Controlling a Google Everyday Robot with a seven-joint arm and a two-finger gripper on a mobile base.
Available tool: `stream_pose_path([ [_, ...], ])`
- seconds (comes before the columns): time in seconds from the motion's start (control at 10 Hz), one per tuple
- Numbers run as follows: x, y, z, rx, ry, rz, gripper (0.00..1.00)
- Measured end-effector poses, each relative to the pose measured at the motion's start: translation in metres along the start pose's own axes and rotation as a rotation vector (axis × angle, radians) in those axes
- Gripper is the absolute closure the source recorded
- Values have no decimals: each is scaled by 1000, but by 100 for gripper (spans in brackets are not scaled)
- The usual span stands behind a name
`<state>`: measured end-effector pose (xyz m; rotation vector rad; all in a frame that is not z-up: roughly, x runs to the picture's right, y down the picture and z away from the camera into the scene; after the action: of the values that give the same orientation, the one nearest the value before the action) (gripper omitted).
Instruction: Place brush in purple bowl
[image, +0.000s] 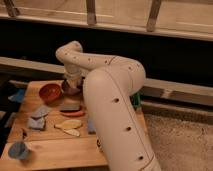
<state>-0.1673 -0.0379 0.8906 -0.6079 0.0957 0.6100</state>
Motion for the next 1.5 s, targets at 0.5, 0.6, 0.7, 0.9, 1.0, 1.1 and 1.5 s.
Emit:
stream_pose_path([
  [0.5,-12,-3,8,-58,-34,-25,100],
  [0.6,-14,-2,10,-66,-36,-35,98],
  [0.7,-17,0,11,-73,-38,-45,90],
  [0.9,-24,5,16,-95,-42,-59,69],
  [1.0,-25,6,19,-109,-45,-62,60],
  [1.1,-25,7,20,-124,-50,-65,49],
  [1.5,-31,13,26,-147,-49,-82,28],
])
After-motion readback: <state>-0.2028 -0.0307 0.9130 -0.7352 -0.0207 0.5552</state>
